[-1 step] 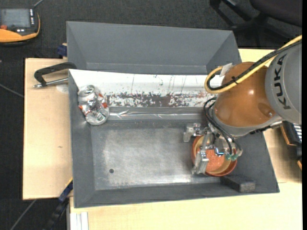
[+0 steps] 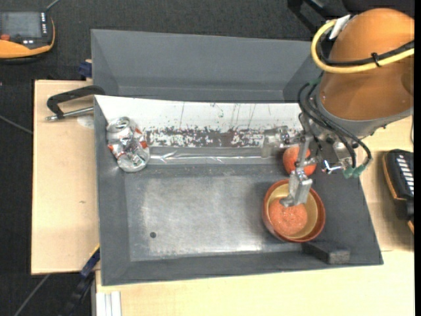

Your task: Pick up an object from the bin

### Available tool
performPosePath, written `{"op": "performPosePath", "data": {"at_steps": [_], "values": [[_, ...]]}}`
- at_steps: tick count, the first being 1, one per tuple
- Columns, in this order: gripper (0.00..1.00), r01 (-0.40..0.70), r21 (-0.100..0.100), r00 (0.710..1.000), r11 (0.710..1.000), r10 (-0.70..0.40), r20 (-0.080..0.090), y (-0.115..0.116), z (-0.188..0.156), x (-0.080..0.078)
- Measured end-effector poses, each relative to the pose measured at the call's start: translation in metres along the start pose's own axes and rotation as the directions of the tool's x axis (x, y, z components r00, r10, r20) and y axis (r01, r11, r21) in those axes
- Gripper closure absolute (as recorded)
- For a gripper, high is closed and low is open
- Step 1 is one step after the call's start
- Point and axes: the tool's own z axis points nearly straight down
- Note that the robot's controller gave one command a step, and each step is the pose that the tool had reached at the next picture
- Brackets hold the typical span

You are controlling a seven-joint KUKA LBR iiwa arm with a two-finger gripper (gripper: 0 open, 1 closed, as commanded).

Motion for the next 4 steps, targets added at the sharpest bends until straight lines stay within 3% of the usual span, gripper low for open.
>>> {"op": "performPosePath", "data": {"at_steps": [1,2,3,4], "values": [[0.0,0.037,-0.001,0.999,0.999,-0.037,-0.003,-0.03,0.102,-0.041],[0.0,0.274,-0.004,0.962,0.962,-0.274,-0.004,-0.063,0.2,-0.046],[1.0,0.274,-0.002,0.962,0.962,-0.274,0.0,-0.062,0.197,-0.048],[1.0,0.413,0.004,0.911,0.911,-0.413,0.007,-0.12,0.224,-0.081]]}}
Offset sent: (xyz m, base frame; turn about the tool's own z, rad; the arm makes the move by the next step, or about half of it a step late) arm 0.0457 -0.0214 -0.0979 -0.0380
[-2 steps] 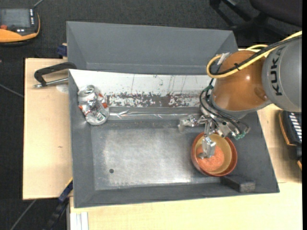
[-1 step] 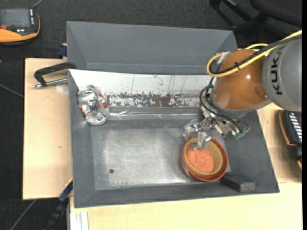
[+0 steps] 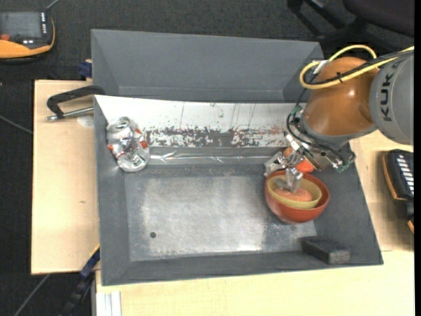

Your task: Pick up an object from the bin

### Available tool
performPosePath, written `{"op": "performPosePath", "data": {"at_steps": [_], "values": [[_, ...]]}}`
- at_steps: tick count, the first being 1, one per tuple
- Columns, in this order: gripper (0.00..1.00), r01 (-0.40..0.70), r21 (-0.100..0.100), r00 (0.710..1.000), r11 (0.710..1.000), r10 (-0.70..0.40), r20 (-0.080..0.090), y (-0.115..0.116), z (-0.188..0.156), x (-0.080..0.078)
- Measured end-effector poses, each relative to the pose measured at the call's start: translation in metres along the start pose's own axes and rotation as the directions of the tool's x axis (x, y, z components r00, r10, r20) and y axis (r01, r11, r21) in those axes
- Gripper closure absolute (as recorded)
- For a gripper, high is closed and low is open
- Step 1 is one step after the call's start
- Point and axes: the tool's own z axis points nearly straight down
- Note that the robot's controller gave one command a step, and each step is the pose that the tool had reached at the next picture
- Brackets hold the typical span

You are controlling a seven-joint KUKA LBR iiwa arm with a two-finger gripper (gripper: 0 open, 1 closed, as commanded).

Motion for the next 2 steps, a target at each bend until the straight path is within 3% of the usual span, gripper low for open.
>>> {"op": "performPosePath", "data": {"at_steps": [2], "values": [[1.0,0.003,-0.004,1.0,1.0,-0.003,0.0,0.0029,-0.0007,-0.0013]]}}
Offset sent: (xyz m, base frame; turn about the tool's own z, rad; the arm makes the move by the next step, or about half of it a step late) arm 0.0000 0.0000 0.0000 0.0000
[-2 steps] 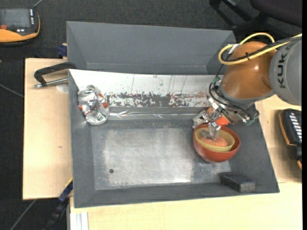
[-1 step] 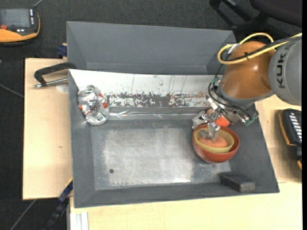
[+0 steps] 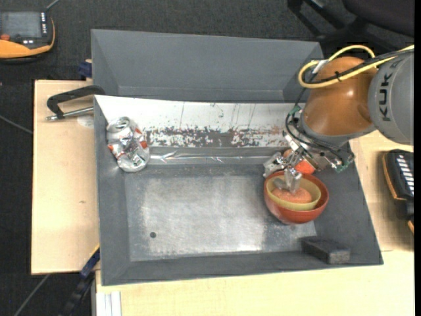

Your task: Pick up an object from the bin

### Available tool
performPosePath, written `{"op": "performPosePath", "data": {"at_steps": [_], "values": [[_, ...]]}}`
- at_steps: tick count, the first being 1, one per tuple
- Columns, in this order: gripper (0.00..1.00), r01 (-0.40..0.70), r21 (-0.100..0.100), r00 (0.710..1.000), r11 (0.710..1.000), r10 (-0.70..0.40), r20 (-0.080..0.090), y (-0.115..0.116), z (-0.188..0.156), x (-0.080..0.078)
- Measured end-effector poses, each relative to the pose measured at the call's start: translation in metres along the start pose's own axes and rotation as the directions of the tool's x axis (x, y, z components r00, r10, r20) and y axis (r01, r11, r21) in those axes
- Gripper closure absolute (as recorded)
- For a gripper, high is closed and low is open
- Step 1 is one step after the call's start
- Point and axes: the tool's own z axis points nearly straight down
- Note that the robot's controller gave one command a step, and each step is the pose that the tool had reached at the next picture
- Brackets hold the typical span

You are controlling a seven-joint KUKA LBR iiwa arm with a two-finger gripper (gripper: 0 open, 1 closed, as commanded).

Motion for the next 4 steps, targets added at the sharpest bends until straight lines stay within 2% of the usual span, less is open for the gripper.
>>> {"op": "performPosePath", "data": {"at_steps": [3,4], "values": [[1.0,0.0,0.0,1.0,1.0,0.0,0.0,0.0,-0.0001,0.0],[0.0,0.0,0.0,1.0,1.0,0.0,0.0,-0.0003,-0.0003,0.0001]]}}
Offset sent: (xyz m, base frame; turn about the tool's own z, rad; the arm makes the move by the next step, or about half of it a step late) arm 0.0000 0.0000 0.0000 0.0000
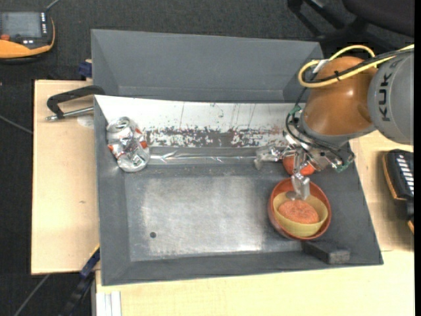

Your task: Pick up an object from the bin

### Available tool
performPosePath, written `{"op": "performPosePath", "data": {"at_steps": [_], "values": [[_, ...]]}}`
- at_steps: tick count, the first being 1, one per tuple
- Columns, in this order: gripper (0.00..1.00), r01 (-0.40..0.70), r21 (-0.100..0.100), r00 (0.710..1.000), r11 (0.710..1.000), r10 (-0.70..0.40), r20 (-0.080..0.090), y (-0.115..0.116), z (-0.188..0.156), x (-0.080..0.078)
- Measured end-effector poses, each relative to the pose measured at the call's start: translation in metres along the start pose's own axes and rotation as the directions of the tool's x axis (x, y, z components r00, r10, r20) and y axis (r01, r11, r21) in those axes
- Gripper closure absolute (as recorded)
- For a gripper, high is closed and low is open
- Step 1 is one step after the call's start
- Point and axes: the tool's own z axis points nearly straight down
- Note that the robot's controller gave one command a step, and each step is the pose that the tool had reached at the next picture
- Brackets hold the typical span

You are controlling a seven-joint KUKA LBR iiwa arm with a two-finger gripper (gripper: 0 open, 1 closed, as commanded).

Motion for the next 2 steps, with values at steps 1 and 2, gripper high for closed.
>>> {"op": "performPosePath", "data": {"at_steps": [1,2], "values": [[1.0,0.0,-0.001,1.0,1.0,0.0,-0.001,0.0003,0.0006,0.0004],[1.0,0.0,-0.001,1.0,1.0,0.0,-0.001,0.0002,0.0006,0.0004]]}}
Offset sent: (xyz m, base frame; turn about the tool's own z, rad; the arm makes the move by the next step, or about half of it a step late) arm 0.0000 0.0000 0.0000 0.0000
